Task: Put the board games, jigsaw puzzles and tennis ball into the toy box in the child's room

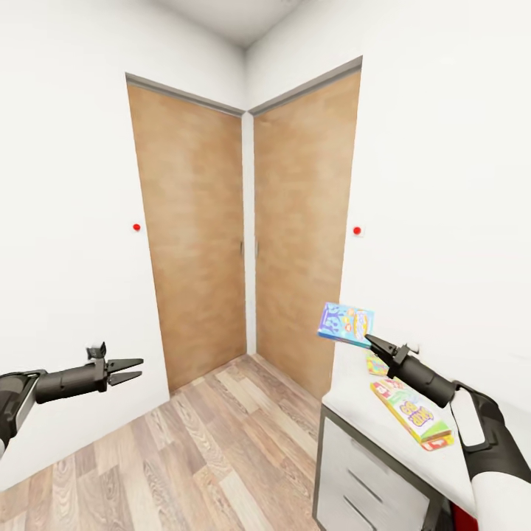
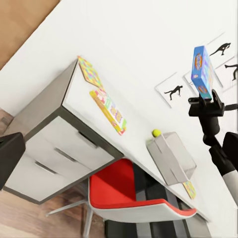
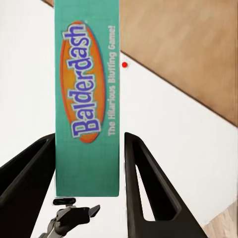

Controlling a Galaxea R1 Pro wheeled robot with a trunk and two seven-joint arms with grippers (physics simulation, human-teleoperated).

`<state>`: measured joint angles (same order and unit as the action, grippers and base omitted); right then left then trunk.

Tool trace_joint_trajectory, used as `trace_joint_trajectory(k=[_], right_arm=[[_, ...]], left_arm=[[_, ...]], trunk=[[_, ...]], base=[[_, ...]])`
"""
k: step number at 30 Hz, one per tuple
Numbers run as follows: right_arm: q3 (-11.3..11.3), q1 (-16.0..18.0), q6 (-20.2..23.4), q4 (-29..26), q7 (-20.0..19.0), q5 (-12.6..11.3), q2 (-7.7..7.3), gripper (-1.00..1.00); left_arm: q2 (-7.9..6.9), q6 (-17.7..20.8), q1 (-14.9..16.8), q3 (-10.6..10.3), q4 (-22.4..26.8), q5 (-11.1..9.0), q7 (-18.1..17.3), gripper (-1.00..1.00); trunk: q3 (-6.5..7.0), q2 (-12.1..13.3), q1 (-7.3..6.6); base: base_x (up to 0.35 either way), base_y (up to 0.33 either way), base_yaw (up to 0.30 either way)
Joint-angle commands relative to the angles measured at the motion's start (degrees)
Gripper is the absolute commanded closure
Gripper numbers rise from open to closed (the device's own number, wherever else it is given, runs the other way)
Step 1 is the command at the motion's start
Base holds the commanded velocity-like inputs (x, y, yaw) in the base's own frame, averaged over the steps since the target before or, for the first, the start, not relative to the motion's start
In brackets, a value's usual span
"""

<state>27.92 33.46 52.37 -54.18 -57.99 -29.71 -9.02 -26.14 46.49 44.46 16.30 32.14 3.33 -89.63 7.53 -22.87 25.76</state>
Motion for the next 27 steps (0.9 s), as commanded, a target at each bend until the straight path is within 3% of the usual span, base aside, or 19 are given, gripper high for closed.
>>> trace_joint_trajectory(k=[1, 27], right_arm=[[0.21, 0.05, 0.36, 0.04, -0.20, -0.18, 0.03, 1.00], [1.57, -0.67, 0.28, 0.22, 0.17, -0.01, 0.00, 1.00]], left_arm=[[-0.01, 0.59, 0.00, 0.17, 0.03, 0.36, -0.37, -1.00], [-0.02, 0.53, 0.00, 0.23, 0.03, 0.35, -0.37, -1.00]], trunk=[[0.00, -0.05, 0.02], [0.85, -0.05, 0.02]], base=[[0.000, 0.000, -0.280], [0.000, 0.000, -0.280]])
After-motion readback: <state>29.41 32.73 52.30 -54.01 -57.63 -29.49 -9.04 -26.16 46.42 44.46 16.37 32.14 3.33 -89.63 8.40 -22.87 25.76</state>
